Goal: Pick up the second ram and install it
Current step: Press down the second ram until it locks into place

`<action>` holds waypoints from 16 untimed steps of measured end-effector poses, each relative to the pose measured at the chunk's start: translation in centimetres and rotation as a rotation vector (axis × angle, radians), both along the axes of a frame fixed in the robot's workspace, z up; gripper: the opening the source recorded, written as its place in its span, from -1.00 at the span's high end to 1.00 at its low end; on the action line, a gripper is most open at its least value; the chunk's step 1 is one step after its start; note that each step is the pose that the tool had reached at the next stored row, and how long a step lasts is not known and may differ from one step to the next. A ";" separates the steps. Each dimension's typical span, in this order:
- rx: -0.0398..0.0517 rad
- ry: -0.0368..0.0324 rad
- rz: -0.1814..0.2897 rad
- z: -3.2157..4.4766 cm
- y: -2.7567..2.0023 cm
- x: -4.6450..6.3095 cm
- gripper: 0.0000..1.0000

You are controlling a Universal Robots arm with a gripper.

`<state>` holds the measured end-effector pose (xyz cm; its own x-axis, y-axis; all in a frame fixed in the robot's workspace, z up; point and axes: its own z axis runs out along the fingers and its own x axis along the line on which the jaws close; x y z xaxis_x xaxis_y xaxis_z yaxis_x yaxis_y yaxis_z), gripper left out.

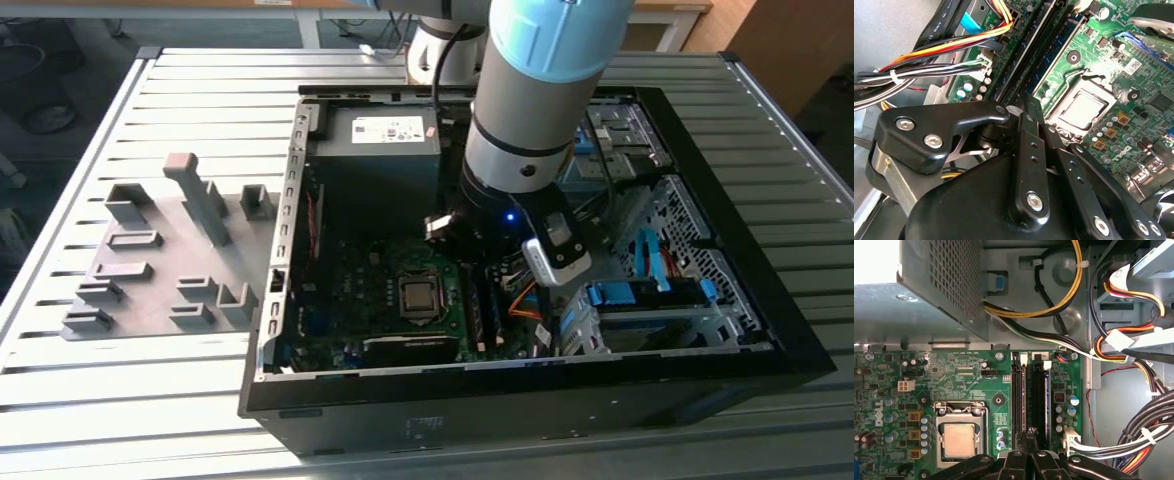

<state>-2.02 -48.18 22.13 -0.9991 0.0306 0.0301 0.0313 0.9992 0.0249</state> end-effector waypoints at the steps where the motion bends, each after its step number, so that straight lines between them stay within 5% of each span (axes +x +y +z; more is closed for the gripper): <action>1: -0.0002 0.0001 0.000 -0.04 0.00 0.0 0.79; 12: -0.0004 0.0006 0.000 -0.53 -0.01 0.0 0.79; 16: 0.0006 0.0003 0.000 0.42 0.01 0.0 0.79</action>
